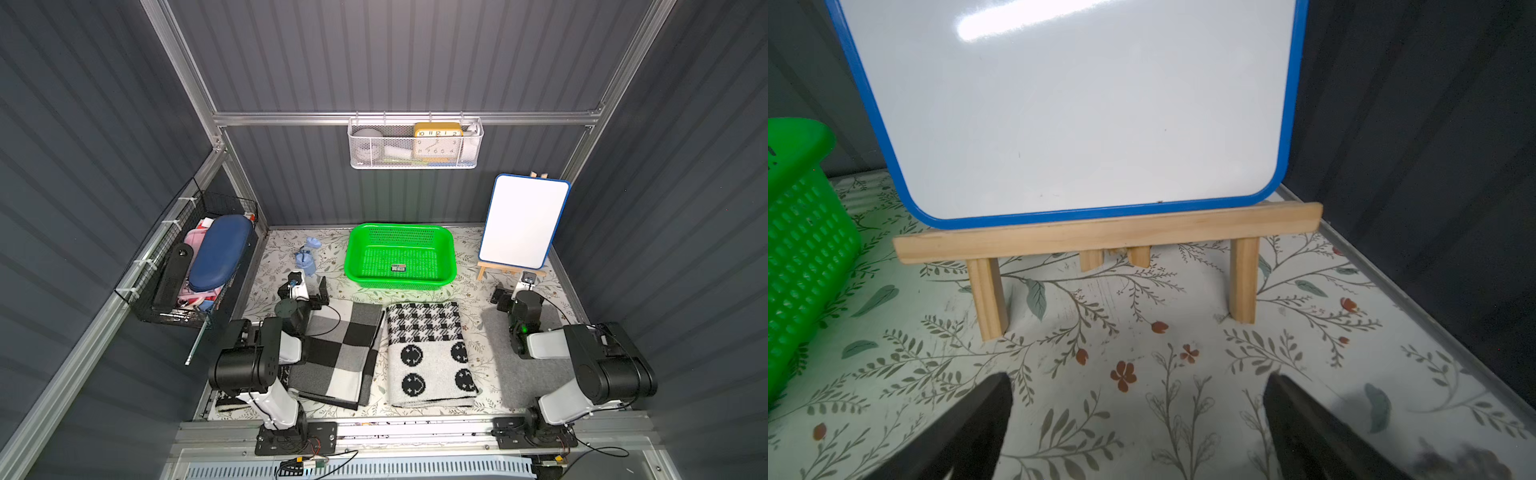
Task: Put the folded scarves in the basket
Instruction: Adjust the scarf at the center of the board.
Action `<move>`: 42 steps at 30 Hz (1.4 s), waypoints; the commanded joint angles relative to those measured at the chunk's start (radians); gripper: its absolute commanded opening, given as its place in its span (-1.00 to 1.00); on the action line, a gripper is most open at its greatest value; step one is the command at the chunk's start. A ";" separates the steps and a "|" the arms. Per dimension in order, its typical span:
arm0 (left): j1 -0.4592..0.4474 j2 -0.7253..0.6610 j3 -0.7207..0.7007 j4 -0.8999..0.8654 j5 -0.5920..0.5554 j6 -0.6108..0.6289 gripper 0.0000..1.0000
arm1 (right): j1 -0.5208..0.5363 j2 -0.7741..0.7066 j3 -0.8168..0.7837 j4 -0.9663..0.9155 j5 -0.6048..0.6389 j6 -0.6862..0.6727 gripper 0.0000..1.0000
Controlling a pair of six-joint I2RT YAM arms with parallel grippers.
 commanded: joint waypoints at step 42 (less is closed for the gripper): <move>-0.005 -0.638 0.338 -1.190 0.164 -0.621 0.99 | 0.010 -1.167 0.065 -1.358 -0.070 0.626 0.98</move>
